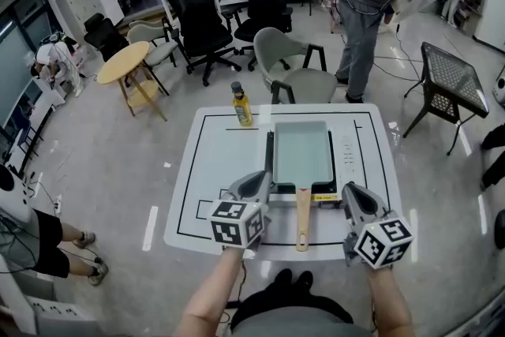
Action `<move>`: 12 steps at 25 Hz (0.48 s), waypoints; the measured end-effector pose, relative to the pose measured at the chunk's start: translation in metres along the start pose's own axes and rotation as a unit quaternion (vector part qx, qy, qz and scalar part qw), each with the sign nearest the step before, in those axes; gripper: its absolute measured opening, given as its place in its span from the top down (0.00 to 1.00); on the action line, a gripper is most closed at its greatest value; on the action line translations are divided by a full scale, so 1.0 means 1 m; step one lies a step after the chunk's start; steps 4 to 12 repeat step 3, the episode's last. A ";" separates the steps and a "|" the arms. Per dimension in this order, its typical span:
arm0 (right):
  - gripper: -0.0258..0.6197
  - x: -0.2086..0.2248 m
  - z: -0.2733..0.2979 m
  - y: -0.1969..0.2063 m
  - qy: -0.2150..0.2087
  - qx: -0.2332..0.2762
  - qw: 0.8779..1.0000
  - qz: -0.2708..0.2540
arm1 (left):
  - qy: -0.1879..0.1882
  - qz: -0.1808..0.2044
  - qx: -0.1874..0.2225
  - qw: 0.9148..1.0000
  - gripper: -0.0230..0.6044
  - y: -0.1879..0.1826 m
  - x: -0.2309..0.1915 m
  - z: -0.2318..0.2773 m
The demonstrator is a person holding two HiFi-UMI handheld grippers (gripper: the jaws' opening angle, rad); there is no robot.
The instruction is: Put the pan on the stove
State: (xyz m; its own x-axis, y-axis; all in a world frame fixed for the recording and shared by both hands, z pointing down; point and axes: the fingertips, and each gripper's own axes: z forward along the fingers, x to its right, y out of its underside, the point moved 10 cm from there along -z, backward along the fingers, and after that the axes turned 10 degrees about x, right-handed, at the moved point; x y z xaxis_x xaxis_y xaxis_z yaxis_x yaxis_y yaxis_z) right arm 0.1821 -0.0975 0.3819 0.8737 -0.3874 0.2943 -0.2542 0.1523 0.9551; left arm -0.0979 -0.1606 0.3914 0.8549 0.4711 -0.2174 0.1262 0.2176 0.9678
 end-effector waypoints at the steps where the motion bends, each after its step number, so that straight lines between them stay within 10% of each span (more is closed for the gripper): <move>1: 0.96 0.000 0.000 0.000 0.001 0.001 1.000 -0.001 | 0.000 -0.001 0.000 1.000 0.95 0.000 0.000 0.000; 12: 0.96 0.001 0.000 -0.001 0.003 0.004 1.000 -0.002 | 0.000 -0.002 0.000 1.000 0.95 0.000 -0.001 0.001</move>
